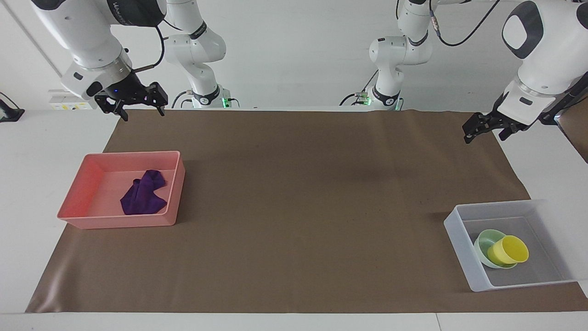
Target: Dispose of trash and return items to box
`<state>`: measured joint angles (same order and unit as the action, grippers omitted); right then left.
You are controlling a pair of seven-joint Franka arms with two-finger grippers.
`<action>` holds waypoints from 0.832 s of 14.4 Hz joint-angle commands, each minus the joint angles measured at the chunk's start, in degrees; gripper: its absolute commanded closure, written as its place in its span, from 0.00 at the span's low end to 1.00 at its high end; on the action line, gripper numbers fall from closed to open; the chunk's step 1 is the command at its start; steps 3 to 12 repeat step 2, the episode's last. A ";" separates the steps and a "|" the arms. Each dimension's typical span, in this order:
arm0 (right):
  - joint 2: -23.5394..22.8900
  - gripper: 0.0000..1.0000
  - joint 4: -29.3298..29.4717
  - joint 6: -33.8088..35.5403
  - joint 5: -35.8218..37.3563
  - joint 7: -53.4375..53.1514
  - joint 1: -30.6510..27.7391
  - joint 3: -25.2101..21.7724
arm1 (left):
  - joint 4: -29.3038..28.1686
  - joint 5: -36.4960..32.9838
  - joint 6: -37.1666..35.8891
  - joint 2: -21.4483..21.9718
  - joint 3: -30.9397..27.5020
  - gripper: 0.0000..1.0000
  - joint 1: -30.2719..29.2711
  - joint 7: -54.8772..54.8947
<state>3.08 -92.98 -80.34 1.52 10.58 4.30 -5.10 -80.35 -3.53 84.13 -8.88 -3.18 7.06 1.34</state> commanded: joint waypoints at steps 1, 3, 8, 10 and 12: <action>0.96 0.01 -1.24 -0.26 -0.02 -0.47 -0.26 0.09 | 1.77 1.07 -0.99 -0.79 -0.60 0.00 -0.38 2.00; 0.96 0.01 -1.24 -0.35 -0.02 -0.47 -0.26 0.09 | 1.68 1.07 -0.99 -0.79 -0.60 0.00 -0.55 2.00; 0.96 0.01 -1.24 -0.35 -0.02 -0.47 -0.26 0.09 | 1.68 1.07 -0.99 -0.79 -0.60 0.00 -0.55 2.00; 0.96 0.01 -1.24 -0.35 -0.02 -0.47 -0.26 0.09 | 1.68 1.07 -0.99 -0.79 -0.60 0.00 -0.55 2.00; 0.96 0.01 -1.24 -0.35 -0.02 -0.47 -0.26 0.09 | 1.68 1.07 -0.99 -0.79 -0.60 0.00 -0.55 2.00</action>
